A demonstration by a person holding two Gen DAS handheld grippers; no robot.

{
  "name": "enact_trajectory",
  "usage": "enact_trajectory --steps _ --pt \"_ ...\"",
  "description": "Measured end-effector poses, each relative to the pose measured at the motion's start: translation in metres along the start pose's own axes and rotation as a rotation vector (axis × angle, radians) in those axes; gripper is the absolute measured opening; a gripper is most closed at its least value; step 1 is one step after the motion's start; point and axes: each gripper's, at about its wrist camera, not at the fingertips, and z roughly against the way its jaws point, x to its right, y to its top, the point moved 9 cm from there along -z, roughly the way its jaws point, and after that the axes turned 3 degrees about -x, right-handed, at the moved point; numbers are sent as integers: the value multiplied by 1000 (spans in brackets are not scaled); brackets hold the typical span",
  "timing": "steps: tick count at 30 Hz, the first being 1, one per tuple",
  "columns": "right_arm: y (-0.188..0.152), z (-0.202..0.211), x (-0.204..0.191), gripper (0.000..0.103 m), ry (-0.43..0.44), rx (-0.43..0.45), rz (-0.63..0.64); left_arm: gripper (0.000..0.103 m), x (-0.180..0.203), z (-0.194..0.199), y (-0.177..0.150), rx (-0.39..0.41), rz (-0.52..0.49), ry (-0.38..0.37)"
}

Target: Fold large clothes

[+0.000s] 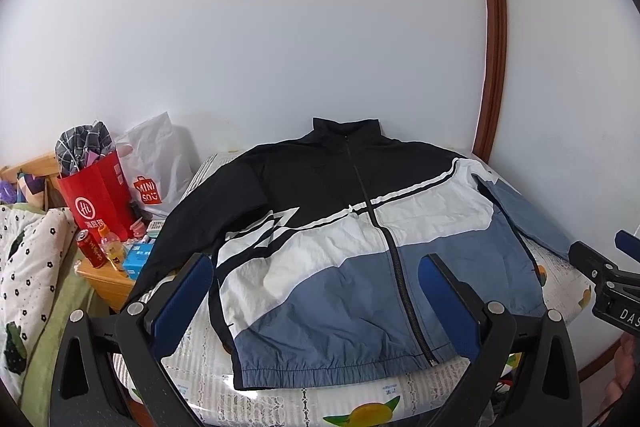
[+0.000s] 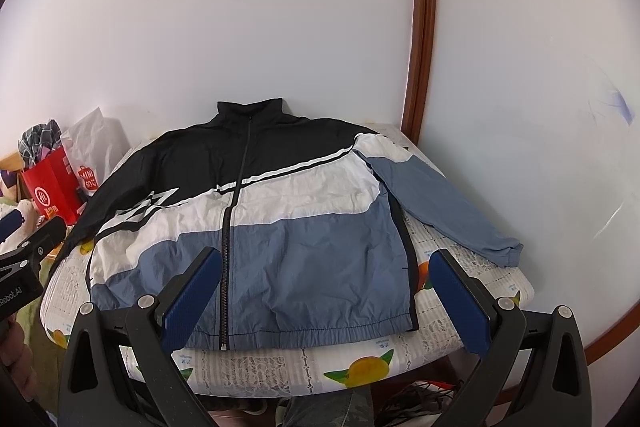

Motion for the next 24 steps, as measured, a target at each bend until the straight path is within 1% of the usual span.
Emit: enact_trajectory --steps 10,15,20,22,24 --pt "5 -5 -2 102 -12 5 2 103 -1 -2 0 -3 9 -24" --pt "9 -9 -2 102 -17 13 -2 103 -2 -6 6 1 10 -36" --pt "11 -21 -3 102 -26 -6 -2 103 -8 -14 10 -4 15 -28" --pt "12 -27 -4 102 -25 -10 -4 103 -10 -20 11 -10 20 -47" --pt "13 -36 -5 102 -21 -24 -3 103 -15 -27 11 -22 27 -32"
